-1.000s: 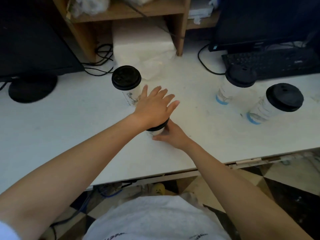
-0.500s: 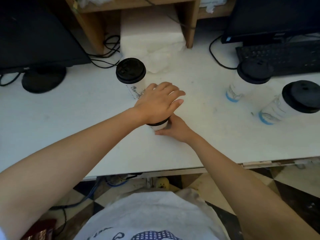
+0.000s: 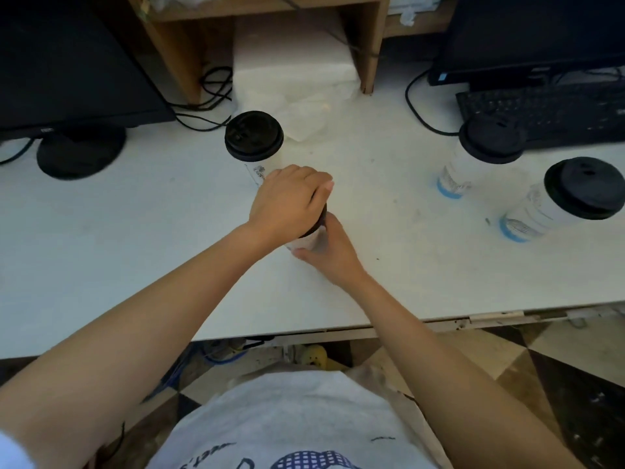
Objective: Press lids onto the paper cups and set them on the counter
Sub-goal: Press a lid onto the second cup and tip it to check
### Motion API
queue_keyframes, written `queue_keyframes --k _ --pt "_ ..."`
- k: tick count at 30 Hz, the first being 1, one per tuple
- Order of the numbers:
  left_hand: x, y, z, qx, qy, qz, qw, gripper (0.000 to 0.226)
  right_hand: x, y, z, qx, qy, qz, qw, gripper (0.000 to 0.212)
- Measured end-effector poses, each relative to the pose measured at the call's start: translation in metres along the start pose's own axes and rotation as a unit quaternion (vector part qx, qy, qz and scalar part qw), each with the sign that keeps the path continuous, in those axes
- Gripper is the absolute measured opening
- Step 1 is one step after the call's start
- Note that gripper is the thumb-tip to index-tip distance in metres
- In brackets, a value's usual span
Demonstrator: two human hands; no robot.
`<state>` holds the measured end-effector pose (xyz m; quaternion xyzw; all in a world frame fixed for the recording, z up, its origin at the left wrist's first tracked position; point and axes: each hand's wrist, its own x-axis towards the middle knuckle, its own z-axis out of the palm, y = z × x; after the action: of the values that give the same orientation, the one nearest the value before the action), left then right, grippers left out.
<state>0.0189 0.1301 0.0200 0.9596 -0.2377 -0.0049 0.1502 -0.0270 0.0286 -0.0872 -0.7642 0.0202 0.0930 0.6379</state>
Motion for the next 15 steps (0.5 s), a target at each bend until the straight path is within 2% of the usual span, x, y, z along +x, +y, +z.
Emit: queue_keyframes --k 2,3,5,7,10,12,15 --pt "0.002 0.0 -0.002 -0.008 -0.018 0.056 0.998 0.05 0.006 -0.005 -0.015 -0.005 -0.078 -0.003 0.997 0.08" --pt "0.005 0.0 -0.004 -0.014 -0.031 0.071 0.997 0.053 0.008 -0.006 -0.016 -0.004 -0.091 0.008 0.996 0.084" --pt "0.012 -0.002 -0.007 -0.033 -0.057 0.065 0.996 0.06 0.006 -0.009 -0.011 0.0 -0.059 0.014 0.998 0.086" --pt "0.02 -0.003 -0.008 -0.038 -0.052 0.02 0.998 0.053 0.001 -0.005 0.003 -0.005 0.024 -0.003 1.0 0.083" --pt "0.02 0.004 0.001 0.037 -0.027 -0.037 0.998 0.049 -0.006 0.005 0.028 -0.02 0.104 -0.019 0.994 0.085" --pt "0.017 0.007 0.007 0.07 -0.037 -0.04 0.996 0.05 -0.009 0.005 0.031 -0.006 0.107 -0.015 0.994 0.082" --pt "0.019 0.004 0.007 0.058 -0.043 -0.049 0.996 0.05 -0.007 0.004 0.016 0.029 0.039 -0.013 0.999 0.075"
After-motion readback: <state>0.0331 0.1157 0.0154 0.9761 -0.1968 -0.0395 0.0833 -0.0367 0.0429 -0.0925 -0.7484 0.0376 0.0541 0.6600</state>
